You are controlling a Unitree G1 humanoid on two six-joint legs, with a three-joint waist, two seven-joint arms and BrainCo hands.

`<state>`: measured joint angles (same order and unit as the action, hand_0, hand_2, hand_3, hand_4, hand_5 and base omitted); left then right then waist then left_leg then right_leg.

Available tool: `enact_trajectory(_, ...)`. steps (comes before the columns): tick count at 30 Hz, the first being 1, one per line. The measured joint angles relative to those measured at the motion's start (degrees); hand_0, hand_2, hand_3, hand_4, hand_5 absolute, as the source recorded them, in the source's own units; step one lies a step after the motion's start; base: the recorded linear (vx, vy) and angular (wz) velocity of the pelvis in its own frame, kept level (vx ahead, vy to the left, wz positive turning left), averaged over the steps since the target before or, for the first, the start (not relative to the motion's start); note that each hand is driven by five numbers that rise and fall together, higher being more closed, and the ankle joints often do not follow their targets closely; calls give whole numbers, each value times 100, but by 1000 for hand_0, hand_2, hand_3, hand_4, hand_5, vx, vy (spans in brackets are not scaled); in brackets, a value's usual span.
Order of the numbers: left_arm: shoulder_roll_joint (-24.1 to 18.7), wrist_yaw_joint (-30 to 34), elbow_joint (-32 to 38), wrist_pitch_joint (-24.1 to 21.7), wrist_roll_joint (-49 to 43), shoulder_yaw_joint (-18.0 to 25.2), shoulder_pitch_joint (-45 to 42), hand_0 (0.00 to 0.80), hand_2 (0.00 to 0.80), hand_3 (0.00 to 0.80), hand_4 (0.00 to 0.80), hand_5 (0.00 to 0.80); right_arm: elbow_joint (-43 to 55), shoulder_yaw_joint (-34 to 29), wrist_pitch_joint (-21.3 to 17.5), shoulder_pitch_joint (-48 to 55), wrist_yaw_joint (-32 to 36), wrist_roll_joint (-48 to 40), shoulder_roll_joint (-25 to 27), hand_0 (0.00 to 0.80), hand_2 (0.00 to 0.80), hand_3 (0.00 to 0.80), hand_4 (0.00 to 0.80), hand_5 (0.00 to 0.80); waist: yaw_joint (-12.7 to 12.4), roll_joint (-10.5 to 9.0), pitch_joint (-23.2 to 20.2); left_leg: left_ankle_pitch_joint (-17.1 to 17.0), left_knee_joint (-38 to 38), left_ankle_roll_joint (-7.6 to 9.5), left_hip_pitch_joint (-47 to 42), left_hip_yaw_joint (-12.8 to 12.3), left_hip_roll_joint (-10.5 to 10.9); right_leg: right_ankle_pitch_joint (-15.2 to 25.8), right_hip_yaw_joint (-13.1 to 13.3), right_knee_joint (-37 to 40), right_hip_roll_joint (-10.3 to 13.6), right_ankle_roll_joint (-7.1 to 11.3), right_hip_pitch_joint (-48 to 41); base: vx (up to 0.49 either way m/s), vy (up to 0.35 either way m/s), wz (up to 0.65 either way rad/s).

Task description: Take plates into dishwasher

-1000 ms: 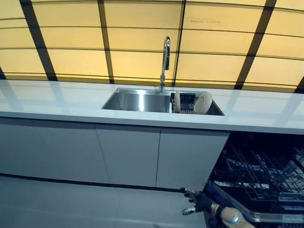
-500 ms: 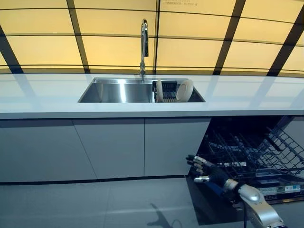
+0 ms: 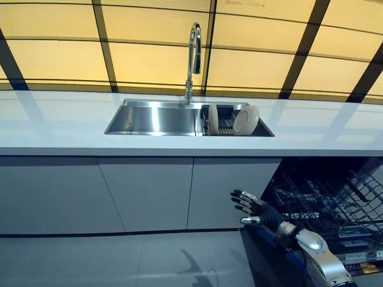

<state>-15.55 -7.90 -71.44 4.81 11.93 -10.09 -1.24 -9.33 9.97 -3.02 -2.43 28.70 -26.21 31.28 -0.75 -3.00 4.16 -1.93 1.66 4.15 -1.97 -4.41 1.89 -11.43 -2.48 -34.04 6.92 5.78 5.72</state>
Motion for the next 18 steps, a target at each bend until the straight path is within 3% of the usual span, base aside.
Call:
enact_trajectory(1, -64, -1, -13, 64, -1, 4, -13, 0, 0, 0, 0, 0, 54, -4, -7, 49, -21, -25, 14, 0, 0, 0, 0, 0, 91, 46, 43, -27, 83, 20, -53, 172, -40, -5, -271, 407, -69, -11, 88, 224, -90, 16)
enact_trajectory(3, -105, -6, -26, 113, -4, 1, -56, 0, 0, 0, 0, 0, 50, -59, -22, 123, -67, -44, 46, 0, 0, 0, 0, 0, 314, 24, 59, -21, 122, 16, -113, 261, -20, 95, -431, 1112, -89, 49, 282, 259, -114, 28)
enact_trajectory(5, -85, -5, -54, 117, -57, 1, -9, 0, 0, 0, 0, 0, -13, -107, -42, 180, -83, -158, 110, 0, 0, 0, 0, 0, 519, 66, 150, -27, 139, 24, -142, 482, -21, 438, -413, 2100, -124, 162, 343, 370, -150, 54)
enact_trajectory(7, -50, -3, -187, 171, -202, 4, 146, 0, 0, 0, 0, 0, -25, -168, -61, 253, -133, -235, 110, 0, 0, 0, 0, 0, 777, 81, 238, -15, 148, 8, -171, 757, -22, 1092, -319, 3190, -63, 350, 465, 358, -145, 65)
enact_trajectory(9, -29, -2, -187, 181, -221, 6, 179, 0, 0, 0, 0, 0, -25, -286, -60, 281, -139, -255, 109, 0, 0, 0, 0, 0, 818, 74, 287, 7, 273, -24, -364, 844, -28, 1490, -320, 3845, 43, 407, 479, 291, -152, 37)
enact_trajectory(11, -20, -2, -186, 195, -221, 9, 157, 0, 0, 0, 0, 0, -5, -528, -56, 293, -142, -271, 104, 0, 0, 0, 0, 0, 803, 71, 363, 135, 298, -211, -550, 957, -63, 1648, -315, 3894, 198, 457, 480, 220, -191, 33)
enact_trajectory(13, -73, -6, -181, 200, -219, 20, 24, 0, 0, 0, 0, 0, -2, -603, -54, 294, -165, -293, 95, 0, 0, 0, 0, 0, 766, -57, 339, 280, 327, -441, -736, 983, -76, 1474, -370, 3563, 286, 527, 388, 146, -187, 28)
enact_trajectory(14, -99, -11, -199, 206, -218, 45, -15, 0, 0, 0, 0, 0, -25, -586, -55, 261, -189, -371, 90, 0, 0, 0, 0, 0, 752, -133, 365, 414, 281, -582, -852, 943, -119, 1587, -359, 3461, 299, 425, 320, 183, -168, 20)
enact_trajectory(15, -41, -5, -203, 214, -217, 61, -33, 0, 0, 0, 0, 0, -23, -587, -56, 223, -246, -376, 89, 0, 0, 0, 0, 0, 750, -4, 438, 535, 120, -735, -837, 935, -285, 1609, -402, 3392, 125, 430, 270, 219, -154, 30)
enact_trajectory(16, 15, -8, -205, 217, -211, 61, -24, 0, 0, 0, 0, 0, -20, -541, -55, 160, -336, -370, 88, 0, 0, 0, 0, 0, 752, 70, 490, 661, -96, -724, -800, 879, -431, 1684, -412, 3364, -23, 328, 231, 206, -85, 31)
enact_trajectory(18, 105, -8, -207, 215, -212, 68, -50, 0, 0, 0, 0, 0, -22, -506, -55, 66, -436, -368, 95, 0, 0, 0, 0, 0, 758, 99, 493, 769, -191, -723, -862, 658, -475, 1893, -419, 3220, -140, 34, 202, 251, -53, 21)
